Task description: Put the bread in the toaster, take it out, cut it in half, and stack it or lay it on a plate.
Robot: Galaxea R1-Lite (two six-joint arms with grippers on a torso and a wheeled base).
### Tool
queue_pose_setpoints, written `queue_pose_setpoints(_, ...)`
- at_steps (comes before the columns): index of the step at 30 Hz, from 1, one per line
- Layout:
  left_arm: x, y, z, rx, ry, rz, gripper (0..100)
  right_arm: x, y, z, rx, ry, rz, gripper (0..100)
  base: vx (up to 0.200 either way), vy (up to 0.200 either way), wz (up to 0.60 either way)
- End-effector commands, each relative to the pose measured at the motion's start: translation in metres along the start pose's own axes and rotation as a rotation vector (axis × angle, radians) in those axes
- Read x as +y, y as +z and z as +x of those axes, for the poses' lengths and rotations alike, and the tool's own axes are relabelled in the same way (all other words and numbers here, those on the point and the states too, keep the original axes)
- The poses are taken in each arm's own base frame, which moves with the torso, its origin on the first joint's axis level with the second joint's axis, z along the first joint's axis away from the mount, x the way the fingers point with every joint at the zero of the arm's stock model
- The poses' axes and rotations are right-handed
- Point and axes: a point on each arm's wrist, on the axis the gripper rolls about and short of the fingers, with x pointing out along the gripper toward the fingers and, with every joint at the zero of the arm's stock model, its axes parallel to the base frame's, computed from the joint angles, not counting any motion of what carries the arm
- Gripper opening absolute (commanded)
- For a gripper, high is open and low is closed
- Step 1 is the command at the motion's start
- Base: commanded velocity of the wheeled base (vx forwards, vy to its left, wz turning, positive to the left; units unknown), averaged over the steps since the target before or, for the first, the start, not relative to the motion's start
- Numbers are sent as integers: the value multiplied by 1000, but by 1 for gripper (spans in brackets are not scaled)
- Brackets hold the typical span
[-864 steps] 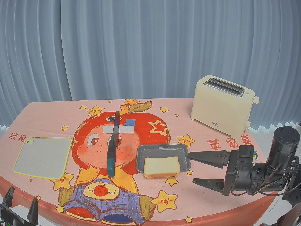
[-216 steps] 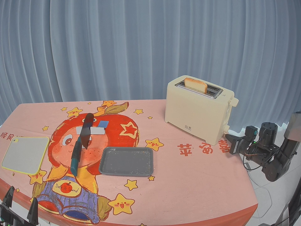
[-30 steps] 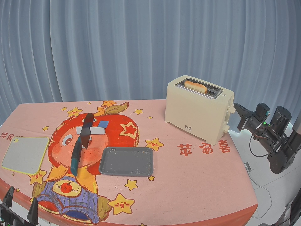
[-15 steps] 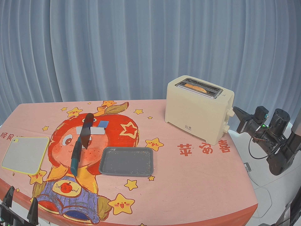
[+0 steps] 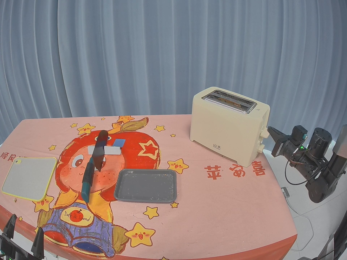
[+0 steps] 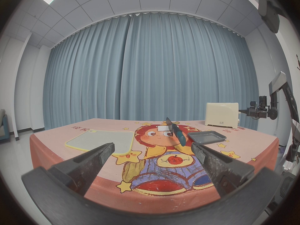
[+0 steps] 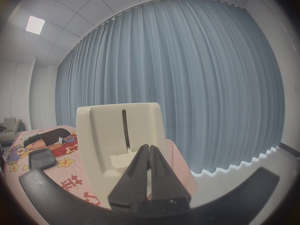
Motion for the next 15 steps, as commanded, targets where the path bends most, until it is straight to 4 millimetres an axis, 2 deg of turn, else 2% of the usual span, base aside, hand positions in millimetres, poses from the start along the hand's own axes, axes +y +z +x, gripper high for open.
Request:
queue_pose_setpoints(1,0,-5,1,19,1,1,100,1,-3,1,8,2,2,0,0,0,0)
queue_pose_setpoints(15,0,-5,1,19,1,1,100,0,-8,0,25,-2,3,0,0,0,0)
